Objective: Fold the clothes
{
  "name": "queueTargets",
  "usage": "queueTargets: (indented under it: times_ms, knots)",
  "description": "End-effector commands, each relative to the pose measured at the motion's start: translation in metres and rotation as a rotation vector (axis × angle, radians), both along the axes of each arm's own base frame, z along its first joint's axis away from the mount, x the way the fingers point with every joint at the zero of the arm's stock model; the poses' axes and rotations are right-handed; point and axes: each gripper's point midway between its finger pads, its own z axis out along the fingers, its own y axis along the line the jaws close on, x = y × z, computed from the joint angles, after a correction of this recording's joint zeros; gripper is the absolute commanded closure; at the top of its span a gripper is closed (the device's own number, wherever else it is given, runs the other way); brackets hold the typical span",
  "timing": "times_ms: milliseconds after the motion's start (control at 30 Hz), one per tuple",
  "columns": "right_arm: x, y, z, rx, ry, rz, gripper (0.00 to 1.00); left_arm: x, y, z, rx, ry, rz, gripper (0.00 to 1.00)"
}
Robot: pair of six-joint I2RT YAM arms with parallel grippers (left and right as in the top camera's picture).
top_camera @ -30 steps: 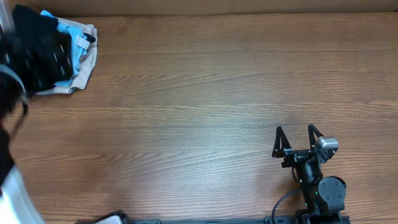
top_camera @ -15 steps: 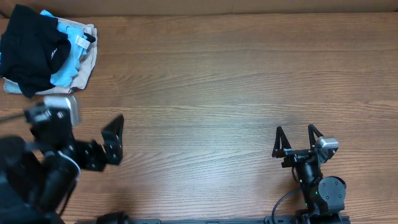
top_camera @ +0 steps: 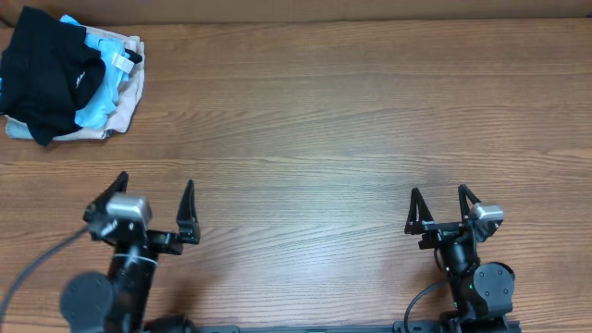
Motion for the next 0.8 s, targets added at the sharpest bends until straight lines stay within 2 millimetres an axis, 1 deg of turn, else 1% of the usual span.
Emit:
queueTargets:
  times_ms: [0, 100, 200, 300, 533, 633, 700, 733, 767]
  knots:
    - [0.0, 0.002, 0.0, -0.003, -0.01, 0.01, 0.0, -0.002, -0.004, -0.02, -0.029, -0.093, -0.013, 0.0]
    - [0.0, 0.002, 0.0, -0.003, -0.009, 0.01, 0.0, -0.002, -0.006, -0.034, -0.021, -0.141, -0.022, 0.0]
    - [0.0, 0.002, 0.0, -0.003, -0.009, 0.01, 0.0, 0.001, -0.005, -0.054, -0.019, -0.154, -0.021, 0.0]
    - [0.0, 0.002, 0.0, -0.003, -0.01, 0.01, 0.0, 0.004, -0.004, -0.068, -0.017, -0.163, -0.02, 0.0]
    - [0.0, 0.002, 0.0, -0.003, -0.01, 0.01, 0.0, 0.014, -0.003, -0.093, -0.014, -0.187, -0.021, 0.0]
    - [0.0, 0.002, 0.0, -0.003, -0.01, 0.01, 0.0, 0.017, 0.001, -0.114, -0.025, -0.121, 0.0, 0.0]
    - [0.0, 0.002, 0.0, -0.003, -0.009, 0.01, 0.0, 0.018, 0.003, -0.131, -0.035, -0.05, 0.019, 0.0]
    - [0.0, 0.002, 0.0, -0.003, -0.01, 0.01, 0.0, 0.018, 0.004, -0.143, -0.042, -0.001, 0.025, 0.0]
    - [0.0, 0.002, 0.0, -0.003, -0.01, 0.01, 0.0, 0.018, 0.005, -0.147, -0.044, 0.014, 0.029, 0.0]
